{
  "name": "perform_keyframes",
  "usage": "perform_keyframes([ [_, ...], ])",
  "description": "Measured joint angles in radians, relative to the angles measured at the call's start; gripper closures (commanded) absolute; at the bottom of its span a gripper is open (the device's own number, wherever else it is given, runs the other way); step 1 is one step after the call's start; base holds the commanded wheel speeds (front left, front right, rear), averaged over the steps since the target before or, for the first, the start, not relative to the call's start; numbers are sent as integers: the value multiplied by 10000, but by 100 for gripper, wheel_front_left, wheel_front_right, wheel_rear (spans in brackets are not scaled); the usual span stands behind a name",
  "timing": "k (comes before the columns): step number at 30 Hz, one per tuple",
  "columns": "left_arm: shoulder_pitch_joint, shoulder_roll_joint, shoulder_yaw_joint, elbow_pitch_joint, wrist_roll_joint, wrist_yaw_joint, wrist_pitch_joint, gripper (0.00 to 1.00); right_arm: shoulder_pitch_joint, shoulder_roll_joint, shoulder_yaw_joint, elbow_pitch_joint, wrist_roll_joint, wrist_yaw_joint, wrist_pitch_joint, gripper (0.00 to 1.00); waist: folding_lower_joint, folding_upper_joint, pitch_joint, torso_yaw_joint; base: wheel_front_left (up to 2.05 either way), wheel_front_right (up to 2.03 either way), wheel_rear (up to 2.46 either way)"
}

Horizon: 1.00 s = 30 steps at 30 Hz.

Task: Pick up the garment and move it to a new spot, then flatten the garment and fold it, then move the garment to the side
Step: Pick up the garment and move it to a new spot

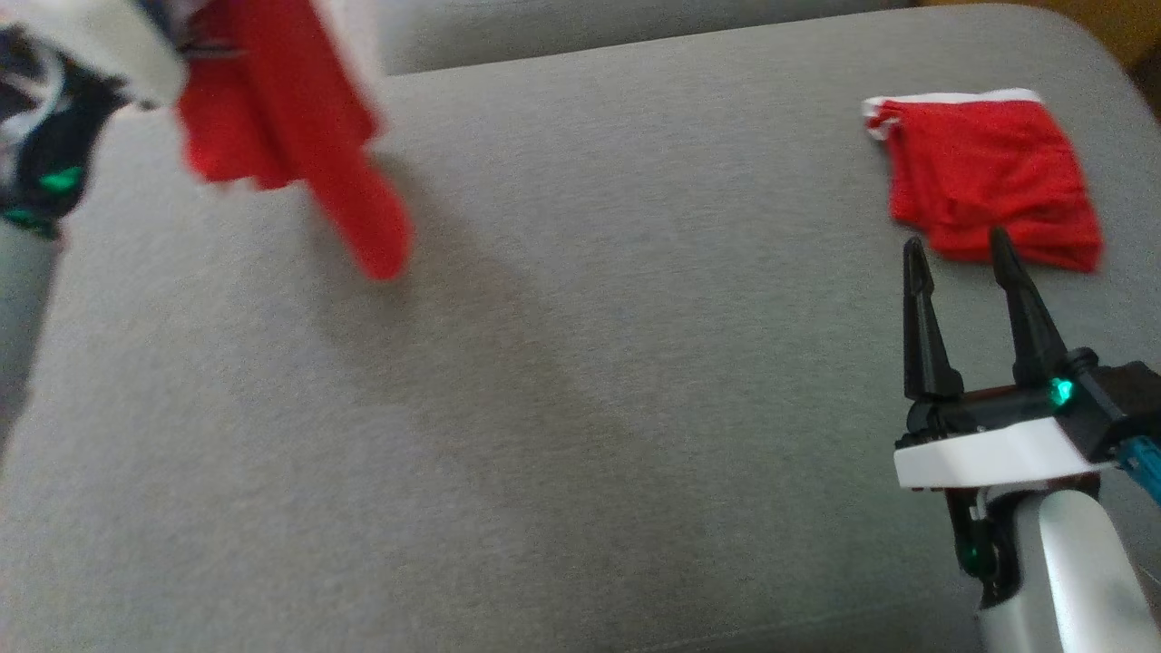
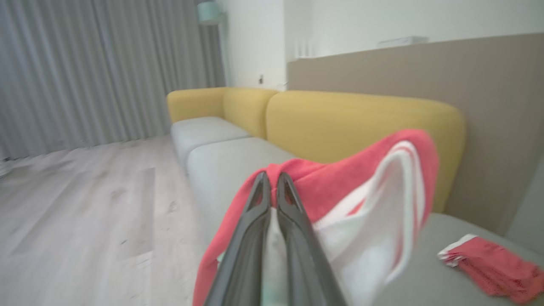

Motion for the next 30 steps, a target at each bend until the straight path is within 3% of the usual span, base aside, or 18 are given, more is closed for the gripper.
perform_keyframes([
  [8,-58,-1705,-464,-1252,-602,194,-58,100,123,0,-274,98,4,0,-163,0,0,0,93,-829,0,0,0],
  [11,573,-2008,-679,-1266,-602,288,-493,100,116,2,-288,117,105,0,-219,0,4,0,373,-956,0,0,0],
  [18,3364,-2203,-711,780,-886,564,-1812,100,64,6,-286,173,186,0,-357,0,4,0,989,-1073,0,0,0],
  [23,3996,-2286,-639,2520,-848,719,-2830,100,-153,6,-339,278,186,0,-428,0,4,0,1336,-997,0,0,0],
  [24,3991,-2355,-625,2729,-830,727,-3078,94,-173,6,-359,299,186,0,-428,0,5,0,1372,-945,0,0,0],
  [25,3986,-2433,-627,2903,-727,775,-3331,64,-181,6,-380,326,184,0,-430,0,4,0,1398,-884,0,0,0],
  [26,3983,-2512,-633,3072,-621,800,-3557,22,-185,6,-385,366,184,0,-430,0,3,0,1414,-820,0,0,0],
  [27,3984,-2592,-637,3229,-531,802,-3797,0,-186,8,-391,408,173,0,-430,0,3,0,1419,-758,0,0,0],
  [30,4018,-2838,-617,3544,-500,746,-4449,0,-190,10,-391,560,173,0,-439,0,3,0,1357,-586,0,0,0],
])
